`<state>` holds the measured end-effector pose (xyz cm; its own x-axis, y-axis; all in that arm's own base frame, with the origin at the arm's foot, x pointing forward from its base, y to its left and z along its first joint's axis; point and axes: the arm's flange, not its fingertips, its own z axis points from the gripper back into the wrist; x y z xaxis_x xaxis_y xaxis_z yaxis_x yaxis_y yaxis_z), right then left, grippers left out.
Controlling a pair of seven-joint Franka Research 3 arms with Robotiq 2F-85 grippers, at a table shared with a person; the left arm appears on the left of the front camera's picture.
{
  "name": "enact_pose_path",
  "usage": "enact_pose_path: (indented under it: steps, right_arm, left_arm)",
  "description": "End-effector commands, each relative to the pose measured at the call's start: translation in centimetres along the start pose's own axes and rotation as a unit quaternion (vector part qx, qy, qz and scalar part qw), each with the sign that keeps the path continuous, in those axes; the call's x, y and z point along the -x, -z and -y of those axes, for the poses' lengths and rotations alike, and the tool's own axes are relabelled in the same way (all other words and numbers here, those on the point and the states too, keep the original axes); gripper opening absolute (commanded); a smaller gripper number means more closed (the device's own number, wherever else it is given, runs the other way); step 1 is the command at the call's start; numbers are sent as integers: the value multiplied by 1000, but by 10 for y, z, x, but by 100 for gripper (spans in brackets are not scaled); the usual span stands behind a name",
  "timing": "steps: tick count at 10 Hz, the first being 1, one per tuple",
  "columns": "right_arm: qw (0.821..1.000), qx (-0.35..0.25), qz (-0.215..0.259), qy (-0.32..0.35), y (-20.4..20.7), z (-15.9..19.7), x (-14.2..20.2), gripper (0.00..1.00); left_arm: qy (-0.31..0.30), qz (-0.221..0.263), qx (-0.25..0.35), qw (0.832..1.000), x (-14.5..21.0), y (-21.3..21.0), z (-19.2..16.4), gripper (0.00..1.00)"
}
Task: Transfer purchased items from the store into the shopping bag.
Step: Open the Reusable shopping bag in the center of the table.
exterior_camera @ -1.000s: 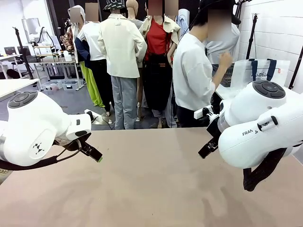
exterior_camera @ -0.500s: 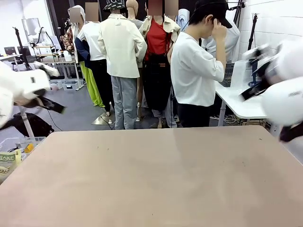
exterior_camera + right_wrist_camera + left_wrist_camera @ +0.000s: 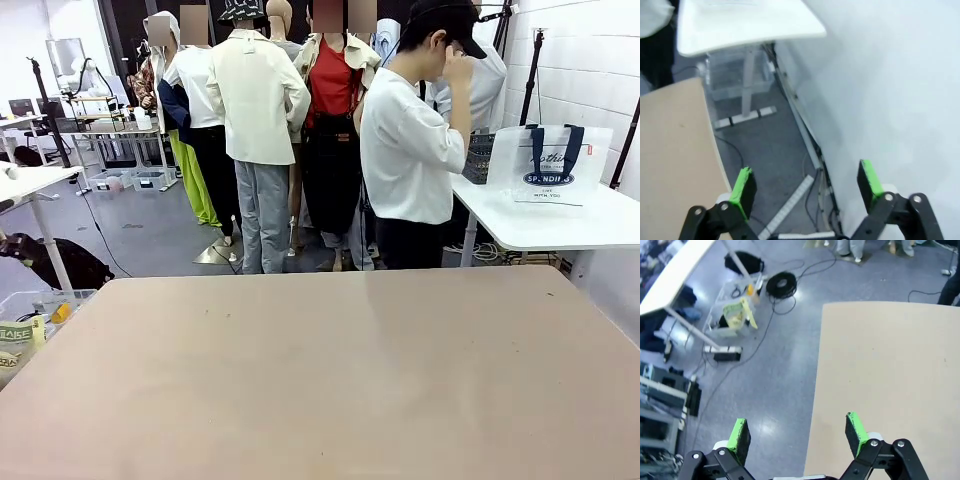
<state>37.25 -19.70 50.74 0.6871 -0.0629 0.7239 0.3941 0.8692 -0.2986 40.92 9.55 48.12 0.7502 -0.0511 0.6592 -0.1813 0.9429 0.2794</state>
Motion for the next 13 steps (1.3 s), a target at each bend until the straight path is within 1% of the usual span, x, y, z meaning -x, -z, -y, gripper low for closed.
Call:
enact_pose_path:
  steps: [1,2,3,4,5,13]
  right_arm:
    - [997,10,-21,74,11,1,18,100]
    - [996,9,-35,87,19,7,30,100]
    - [995,7,-43,89,25,5,35,100]
    - [996,7,-44,82,22,-5,39,100]
    - [996,7,-41,80,26,22,23,100]
    - [996,7,-41,80,26,22,23,100]
  left_arm:
    - [-57,-6,5,998,40,-1,10,100]
    - [-73,-10,-8,997,47,-1,1,100]
    - [-91,-5,-12,996,49,0,-3,100]
    - [-106,-11,-11,994,49,-2,2,100]
    - [-69,-19,0,997,8,11,-11,100]
    - [-69,-19,0,997,8,11,-11,100]
